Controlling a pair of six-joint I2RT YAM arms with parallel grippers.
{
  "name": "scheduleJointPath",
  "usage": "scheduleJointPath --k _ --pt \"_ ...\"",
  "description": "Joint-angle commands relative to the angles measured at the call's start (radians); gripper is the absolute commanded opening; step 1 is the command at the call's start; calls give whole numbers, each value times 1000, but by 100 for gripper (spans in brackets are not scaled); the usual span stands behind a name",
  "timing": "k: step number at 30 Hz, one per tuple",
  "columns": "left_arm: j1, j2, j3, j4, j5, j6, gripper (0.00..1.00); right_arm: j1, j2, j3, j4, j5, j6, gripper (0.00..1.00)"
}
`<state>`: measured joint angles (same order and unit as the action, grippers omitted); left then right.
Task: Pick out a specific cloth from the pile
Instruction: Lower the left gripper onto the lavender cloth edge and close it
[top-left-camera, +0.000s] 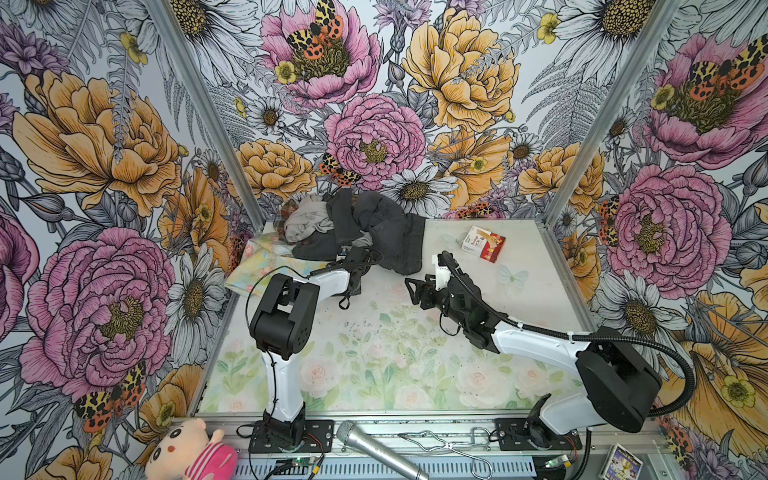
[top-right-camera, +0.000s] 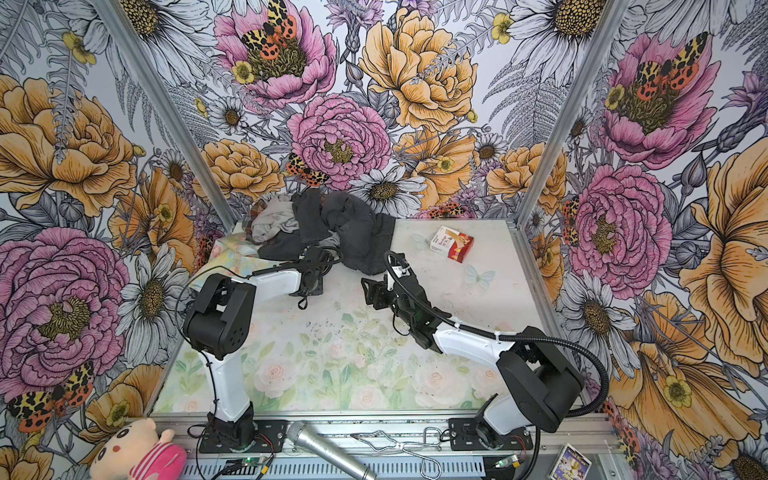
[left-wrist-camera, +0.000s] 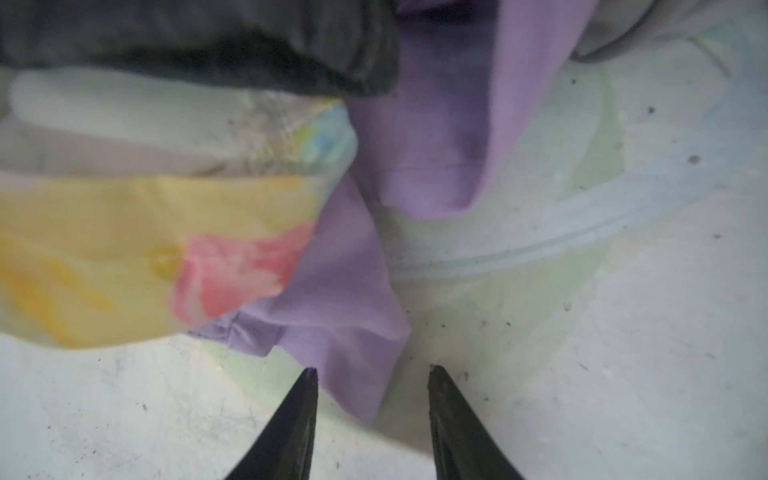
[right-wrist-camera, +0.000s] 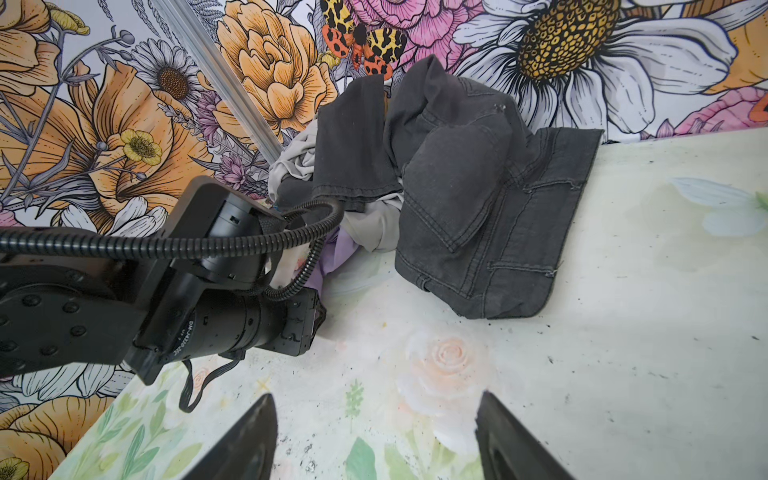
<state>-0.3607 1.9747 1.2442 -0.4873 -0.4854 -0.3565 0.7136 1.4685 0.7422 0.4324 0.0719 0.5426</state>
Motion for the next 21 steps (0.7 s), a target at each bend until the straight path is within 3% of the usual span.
scheduleJointPath --k 1,13,15,18,21 --pt "12 17 26 22 42 0 46 0 -16 13 28 -11 5 76" --pt "51 60 55 12 113 -12 45 0 -16 -2 49 -6 -7 76" --pt "55 79 74 -5 134 -12 33 0 -16 -1 49 -3 -7 76" --pt "54 86 84 -14 137 -11 28 1 -19 -4 52 2 -4 76" --pt "58 84 83 -18 145 -12 12 1 -28 -9 55 11 -5 76"
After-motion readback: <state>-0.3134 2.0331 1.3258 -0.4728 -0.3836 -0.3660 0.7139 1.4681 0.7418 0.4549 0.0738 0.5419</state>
